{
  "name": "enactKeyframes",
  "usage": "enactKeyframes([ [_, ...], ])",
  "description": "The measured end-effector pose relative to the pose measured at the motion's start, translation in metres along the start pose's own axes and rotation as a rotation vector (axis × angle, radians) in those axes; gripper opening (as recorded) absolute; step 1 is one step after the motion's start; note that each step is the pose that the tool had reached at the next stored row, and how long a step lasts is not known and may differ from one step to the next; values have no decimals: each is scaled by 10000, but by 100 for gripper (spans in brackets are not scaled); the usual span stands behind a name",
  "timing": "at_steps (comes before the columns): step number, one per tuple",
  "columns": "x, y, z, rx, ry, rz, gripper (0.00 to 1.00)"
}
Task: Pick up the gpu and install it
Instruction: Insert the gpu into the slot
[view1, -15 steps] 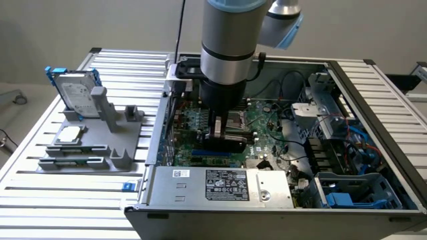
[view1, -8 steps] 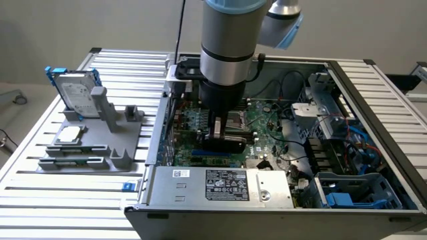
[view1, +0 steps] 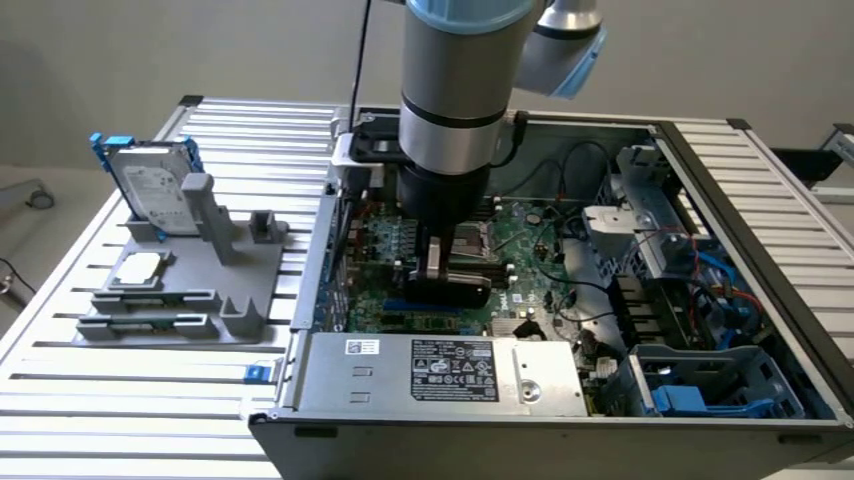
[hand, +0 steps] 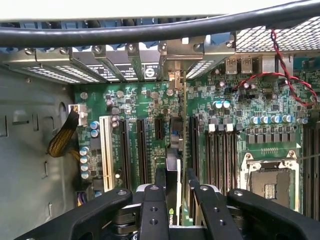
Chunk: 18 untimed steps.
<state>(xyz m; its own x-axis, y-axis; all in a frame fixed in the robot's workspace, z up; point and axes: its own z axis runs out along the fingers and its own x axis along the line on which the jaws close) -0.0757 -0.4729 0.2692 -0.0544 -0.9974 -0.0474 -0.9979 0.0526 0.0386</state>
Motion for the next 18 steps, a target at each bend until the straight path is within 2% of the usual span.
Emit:
enactKeyframes([
  [18,2,15,32,-4,3,-82,26],
])
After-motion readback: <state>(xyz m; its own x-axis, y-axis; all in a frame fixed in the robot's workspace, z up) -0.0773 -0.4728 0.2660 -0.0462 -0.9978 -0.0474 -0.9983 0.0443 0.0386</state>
